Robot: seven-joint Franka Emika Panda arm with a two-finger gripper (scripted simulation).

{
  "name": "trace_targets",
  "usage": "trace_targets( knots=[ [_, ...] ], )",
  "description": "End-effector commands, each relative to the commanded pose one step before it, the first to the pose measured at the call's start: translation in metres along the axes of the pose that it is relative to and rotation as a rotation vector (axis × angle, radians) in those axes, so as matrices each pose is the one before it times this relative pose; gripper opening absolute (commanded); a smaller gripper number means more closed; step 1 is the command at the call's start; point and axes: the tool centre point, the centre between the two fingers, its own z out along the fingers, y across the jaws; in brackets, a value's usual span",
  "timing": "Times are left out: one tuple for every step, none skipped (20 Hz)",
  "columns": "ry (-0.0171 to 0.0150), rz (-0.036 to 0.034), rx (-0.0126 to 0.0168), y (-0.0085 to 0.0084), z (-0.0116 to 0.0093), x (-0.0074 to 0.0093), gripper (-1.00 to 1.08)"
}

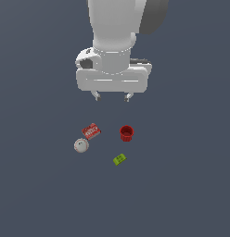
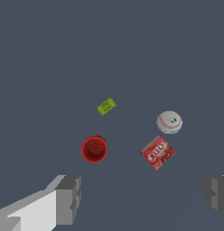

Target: Pick up a designated object from a clutter of objects.

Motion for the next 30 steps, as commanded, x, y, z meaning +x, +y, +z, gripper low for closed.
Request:
trace_targets(
  knots=[
    [0.00000, 0.00000, 0.00000, 0.00001, 0.00000, 0.00000, 1.00],
    [0.00066, -0.00099, -0.00010, -0.00013, -0.00019, 0.00010, 1.00],
    [0.00213, -0.00319, -0.00028, -0.00054, -0.00068, 0.00024, 1.00],
    [0.00341, -0.00513, -0.00044, -0.00081, -0.00107, 0.00042, 1.00],
    [0.00472, -0.00716, -0.00062, -0.00113, -0.00150, 0.00057, 1.00],
    [0.00590, -0.00907, -0.00080, -0.00141, -0.00189, 0.00073, 1.00],
    [0.00659, -0.01034, -0.00092, -0.00159, -0.00215, 0.00081, 1.00],
    [0.00531, -0.00859, -0.00077, -0.00130, -0.00177, 0.00065, 1.00],
    [0.00383, -0.00646, -0.00059, -0.00097, -0.00132, 0.00045, 1.00],
    [0.00240, -0.00434, -0.00040, -0.00063, -0.00088, 0.00027, 1.00],
    [0.00103, -0.00215, -0.00020, -0.00025, -0.00041, 0.00011, 1.00],
    [0.00000, 0.00000, 0.00000, 0.00011, -0.00007, -0.00006, 1.00],
    [-0.00099, 0.00153, 0.00014, 0.00011, 0.00039, -0.00008, 1.00],
    [-0.00100, 0.00336, 0.00032, 0.00037, 0.00060, 0.00000, 1.00],
    [-0.00038, 0.00475, 0.00045, 0.00045, 0.00077, 0.00027, 1.00],
    [-0.00016, 0.00637, 0.00060, 0.00057, 0.00101, 0.00044, 1.00],
    [-0.00027, 0.00804, 0.00075, 0.00071, 0.00128, 0.00054, 1.00],
    [-0.00048, 0.00974, 0.00089, 0.00089, 0.00156, 0.00062, 1.00],
    [-0.00065, 0.01137, 0.00102, 0.00103, 0.00183, 0.00070, 1.00],
    [-0.00080, 0.01310, 0.00115, 0.00121, 0.00211, 0.00080, 1.00],
    [-0.00093, 0.01470, 0.00125, 0.00134, 0.00237, 0.00090, 1.00],
    [-0.00101, 0.01624, 0.00134, 0.00149, 0.00262, 0.00100, 1.00],
    [-0.00109, 0.01789, 0.00143, 0.00163, 0.00288, 0.00112, 1.00],
    [-0.00117, 0.01957, 0.00150, 0.00178, 0.00315, 0.00124, 1.00],
    [-0.00128, 0.02122, 0.00156, 0.00192, 0.00342, 0.00136, 1.00],
    [-0.00141, 0.02298, 0.00160, 0.00208, 0.00371, 0.00148, 1.00],
    [-0.00153, 0.02469, 0.00162, 0.00223, 0.00399, 0.00161, 1.00],
    [-0.00164, 0.02640, 0.00162, 0.00238, 0.00427, 0.00174, 1.00],
    [-0.00174, 0.02816, 0.00160, 0.00253, 0.00455, 0.00189, 1.00],
    [-0.00185, 0.02995, 0.00156, 0.00268, 0.00484, 0.00203, 1.00]
  ],
)
